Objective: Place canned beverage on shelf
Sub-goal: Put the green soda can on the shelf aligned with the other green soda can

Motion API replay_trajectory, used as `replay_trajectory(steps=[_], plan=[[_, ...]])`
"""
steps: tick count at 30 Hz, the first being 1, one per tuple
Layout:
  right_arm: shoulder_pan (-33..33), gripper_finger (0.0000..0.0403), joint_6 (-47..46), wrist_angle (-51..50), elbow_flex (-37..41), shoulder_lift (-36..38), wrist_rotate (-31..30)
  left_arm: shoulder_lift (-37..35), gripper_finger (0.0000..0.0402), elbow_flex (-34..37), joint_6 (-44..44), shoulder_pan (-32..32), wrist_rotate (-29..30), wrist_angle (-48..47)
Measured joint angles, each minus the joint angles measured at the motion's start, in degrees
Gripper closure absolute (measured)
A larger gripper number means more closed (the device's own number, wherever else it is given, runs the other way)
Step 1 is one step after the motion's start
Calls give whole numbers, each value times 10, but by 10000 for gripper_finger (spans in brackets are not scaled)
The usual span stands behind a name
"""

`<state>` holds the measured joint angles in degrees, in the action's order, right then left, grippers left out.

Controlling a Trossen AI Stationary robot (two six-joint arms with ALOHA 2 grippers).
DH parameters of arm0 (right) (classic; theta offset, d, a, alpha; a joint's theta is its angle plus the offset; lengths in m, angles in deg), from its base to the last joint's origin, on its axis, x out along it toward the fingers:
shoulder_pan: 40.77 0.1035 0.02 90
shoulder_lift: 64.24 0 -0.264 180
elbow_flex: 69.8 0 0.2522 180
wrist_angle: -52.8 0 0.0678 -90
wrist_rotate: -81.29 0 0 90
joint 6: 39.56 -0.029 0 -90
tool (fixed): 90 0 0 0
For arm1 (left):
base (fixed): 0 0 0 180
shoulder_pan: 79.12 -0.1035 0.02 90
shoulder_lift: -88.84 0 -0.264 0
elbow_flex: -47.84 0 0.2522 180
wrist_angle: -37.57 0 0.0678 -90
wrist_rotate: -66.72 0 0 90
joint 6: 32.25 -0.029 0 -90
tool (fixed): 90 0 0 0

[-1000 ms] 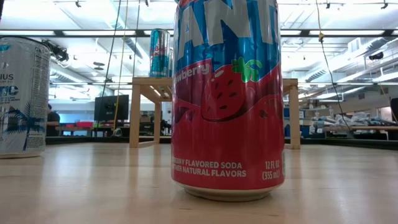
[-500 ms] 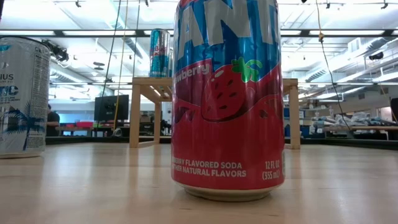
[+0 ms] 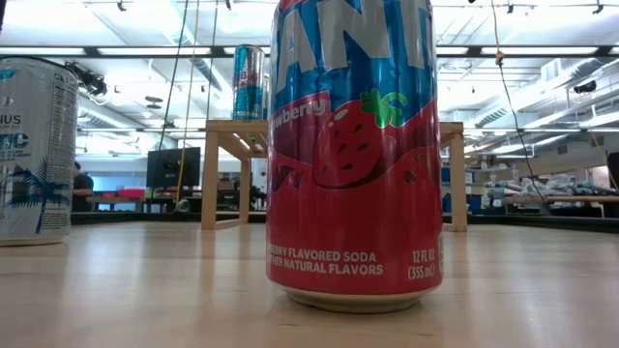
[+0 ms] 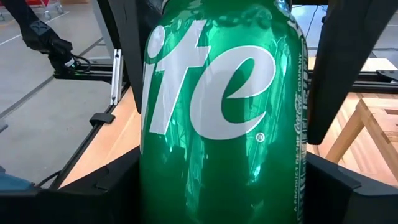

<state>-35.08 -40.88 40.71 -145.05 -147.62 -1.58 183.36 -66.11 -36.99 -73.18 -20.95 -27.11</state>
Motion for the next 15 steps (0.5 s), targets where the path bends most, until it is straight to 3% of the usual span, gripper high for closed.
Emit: replay_trajectory(steps=[15], plan=[[2, 90, 20, -3, 0, 1, -28, 0, 54, 1, 7, 1, 5, 15]])
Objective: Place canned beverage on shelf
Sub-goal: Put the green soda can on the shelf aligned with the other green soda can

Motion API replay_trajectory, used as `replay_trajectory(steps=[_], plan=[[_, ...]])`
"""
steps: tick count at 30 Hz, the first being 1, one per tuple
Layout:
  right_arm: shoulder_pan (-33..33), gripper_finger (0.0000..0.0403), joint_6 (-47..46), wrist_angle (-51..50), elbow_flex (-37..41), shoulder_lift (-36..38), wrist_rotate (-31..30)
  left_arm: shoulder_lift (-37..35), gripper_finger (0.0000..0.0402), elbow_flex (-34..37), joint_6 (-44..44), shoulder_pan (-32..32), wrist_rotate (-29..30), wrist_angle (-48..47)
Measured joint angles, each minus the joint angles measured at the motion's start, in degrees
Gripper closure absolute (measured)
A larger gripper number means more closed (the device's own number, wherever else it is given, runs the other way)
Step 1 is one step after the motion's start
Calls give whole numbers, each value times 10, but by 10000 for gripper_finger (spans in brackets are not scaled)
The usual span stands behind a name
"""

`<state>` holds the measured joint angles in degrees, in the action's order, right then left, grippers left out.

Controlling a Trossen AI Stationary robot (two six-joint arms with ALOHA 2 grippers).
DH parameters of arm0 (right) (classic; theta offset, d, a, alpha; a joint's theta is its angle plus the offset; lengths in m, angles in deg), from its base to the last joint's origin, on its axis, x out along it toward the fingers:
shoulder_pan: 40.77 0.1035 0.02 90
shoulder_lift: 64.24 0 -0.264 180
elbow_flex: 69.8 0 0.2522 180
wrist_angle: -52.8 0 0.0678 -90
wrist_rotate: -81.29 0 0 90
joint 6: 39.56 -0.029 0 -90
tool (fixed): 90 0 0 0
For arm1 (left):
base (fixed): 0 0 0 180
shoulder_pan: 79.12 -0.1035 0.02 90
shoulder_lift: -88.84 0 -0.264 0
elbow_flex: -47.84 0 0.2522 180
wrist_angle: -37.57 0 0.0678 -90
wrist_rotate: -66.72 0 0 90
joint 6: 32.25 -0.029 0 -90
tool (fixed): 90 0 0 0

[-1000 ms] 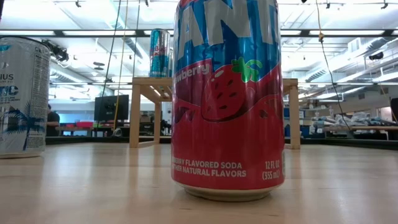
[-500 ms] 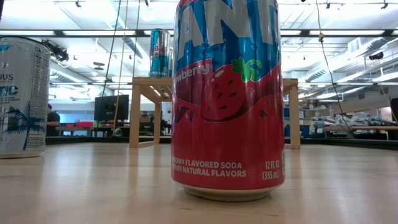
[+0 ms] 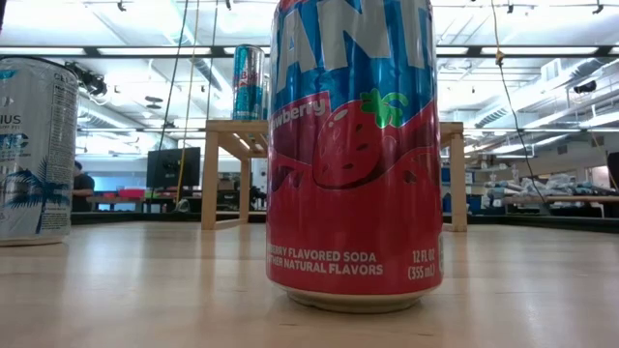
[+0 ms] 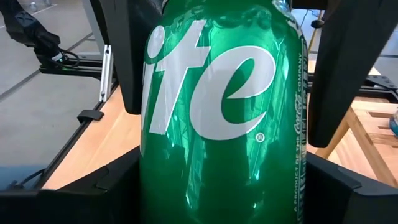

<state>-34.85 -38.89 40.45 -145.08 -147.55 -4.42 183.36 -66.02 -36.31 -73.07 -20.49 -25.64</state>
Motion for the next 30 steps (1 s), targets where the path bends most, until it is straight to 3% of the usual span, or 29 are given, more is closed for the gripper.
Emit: replay_trajectory(steps=[20, 30], plan=[[0, 89, 11, -27, 0, 0, -3, 0, 53, 0, 4, -14, -1, 58], [-6, 89, 7, -95, 0, 0, -87, -9, 53, 0, 4, -32, 0, 49]])
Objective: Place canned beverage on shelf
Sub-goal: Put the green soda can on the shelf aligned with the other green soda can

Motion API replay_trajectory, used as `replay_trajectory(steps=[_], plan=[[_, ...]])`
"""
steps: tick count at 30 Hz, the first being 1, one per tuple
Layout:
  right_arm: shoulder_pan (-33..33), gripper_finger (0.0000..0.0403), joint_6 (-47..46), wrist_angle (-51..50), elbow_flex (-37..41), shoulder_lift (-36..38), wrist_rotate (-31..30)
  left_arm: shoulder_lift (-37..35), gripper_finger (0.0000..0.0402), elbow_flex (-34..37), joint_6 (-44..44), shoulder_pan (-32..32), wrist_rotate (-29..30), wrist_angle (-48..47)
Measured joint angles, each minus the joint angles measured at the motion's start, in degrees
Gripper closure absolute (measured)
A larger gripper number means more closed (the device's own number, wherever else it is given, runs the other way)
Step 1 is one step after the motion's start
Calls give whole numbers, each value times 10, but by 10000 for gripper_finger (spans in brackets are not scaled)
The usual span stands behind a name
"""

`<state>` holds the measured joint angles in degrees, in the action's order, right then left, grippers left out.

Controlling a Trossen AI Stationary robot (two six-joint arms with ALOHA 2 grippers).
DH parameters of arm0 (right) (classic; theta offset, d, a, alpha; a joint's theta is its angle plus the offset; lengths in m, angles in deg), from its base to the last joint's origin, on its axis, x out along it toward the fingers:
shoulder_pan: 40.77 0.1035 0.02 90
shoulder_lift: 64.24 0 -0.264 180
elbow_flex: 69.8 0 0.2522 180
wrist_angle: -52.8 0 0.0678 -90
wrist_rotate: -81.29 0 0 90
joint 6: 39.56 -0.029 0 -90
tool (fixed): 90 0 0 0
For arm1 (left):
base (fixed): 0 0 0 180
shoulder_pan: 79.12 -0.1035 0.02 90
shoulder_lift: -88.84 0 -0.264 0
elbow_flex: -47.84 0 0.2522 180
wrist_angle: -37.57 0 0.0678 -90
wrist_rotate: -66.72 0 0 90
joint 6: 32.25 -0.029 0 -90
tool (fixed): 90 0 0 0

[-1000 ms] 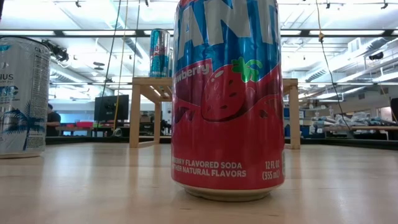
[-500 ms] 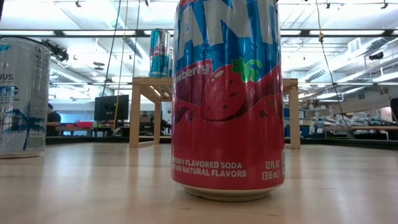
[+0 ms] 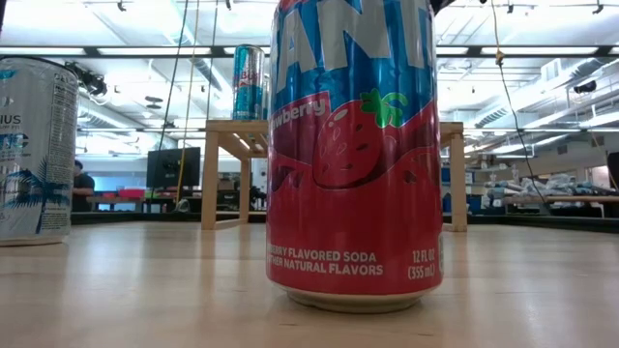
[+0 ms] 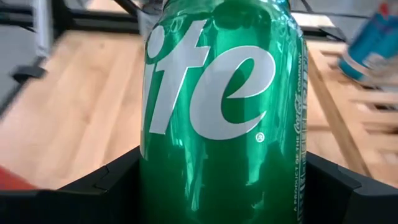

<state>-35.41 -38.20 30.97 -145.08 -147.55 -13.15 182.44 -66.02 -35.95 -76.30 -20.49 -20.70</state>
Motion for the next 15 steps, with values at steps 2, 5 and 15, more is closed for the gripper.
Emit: replay_trajectory(steps=[2, 5, 15], plan=[[0, 89, -2, -14, 0, 0, -18, -3, 53, 0, 0, -8, 0, -1], [-6, 89, -17, -37, 0, 5, -38, -7, 53, 0, 0, -23, 0, -2], [-45, 89, -28, -76, 0, 32, -64, -10, 53, 0, -4, -56, 9, 21]])
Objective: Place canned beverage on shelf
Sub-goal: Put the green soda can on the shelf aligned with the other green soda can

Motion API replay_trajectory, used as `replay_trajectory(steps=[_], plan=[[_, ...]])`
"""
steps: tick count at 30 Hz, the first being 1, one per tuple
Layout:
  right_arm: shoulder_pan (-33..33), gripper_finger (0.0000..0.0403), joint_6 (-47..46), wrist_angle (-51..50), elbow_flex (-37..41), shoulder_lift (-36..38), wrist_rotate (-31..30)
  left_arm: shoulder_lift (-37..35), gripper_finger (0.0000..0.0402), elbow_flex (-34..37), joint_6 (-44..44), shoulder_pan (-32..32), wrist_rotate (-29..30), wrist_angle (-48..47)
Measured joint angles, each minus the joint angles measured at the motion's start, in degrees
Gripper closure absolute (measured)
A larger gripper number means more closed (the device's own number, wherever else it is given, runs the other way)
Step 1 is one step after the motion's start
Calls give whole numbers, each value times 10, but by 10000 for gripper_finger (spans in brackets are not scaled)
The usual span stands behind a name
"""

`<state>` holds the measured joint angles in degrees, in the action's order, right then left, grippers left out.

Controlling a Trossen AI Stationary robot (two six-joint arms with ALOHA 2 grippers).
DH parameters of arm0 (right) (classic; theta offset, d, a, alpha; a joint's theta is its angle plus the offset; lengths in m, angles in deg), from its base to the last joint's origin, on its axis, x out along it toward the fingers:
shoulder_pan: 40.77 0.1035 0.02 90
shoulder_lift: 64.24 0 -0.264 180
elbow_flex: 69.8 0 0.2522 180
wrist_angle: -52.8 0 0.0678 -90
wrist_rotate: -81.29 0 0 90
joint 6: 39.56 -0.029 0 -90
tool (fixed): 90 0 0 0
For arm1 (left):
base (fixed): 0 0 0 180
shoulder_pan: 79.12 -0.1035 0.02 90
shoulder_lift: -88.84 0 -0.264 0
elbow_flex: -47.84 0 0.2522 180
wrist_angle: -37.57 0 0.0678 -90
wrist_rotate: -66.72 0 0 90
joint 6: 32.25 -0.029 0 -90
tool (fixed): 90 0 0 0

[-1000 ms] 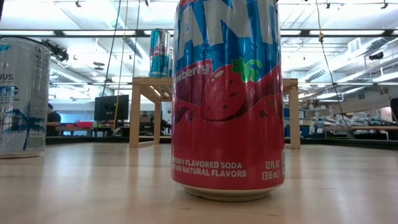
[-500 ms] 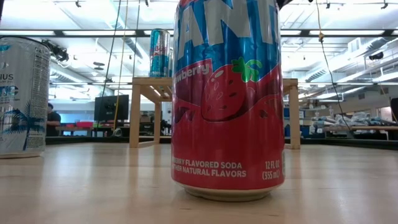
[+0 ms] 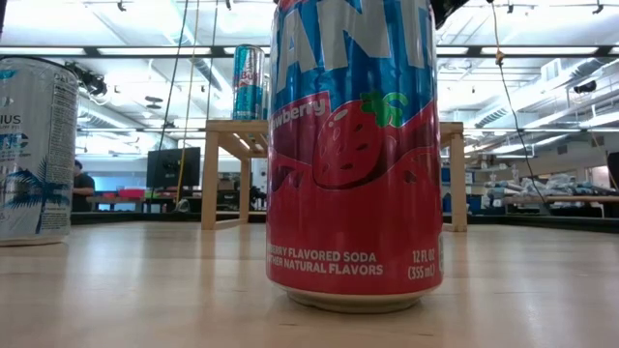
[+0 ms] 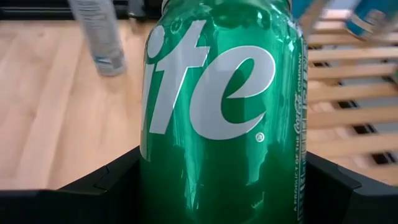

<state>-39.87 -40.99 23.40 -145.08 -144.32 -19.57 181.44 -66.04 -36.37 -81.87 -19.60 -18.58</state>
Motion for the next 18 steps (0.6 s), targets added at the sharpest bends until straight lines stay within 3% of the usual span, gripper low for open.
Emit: replay_trajectory(steps=[12, 18], plan=[[-66, 89, 0, -14, 0, 40, -1, 1, 53, 0, -11, -11, 8, 74], [-92, 89, 10, 93, 13, 37, 1, -31, 53, 0, 49, -14, 8, 80]])
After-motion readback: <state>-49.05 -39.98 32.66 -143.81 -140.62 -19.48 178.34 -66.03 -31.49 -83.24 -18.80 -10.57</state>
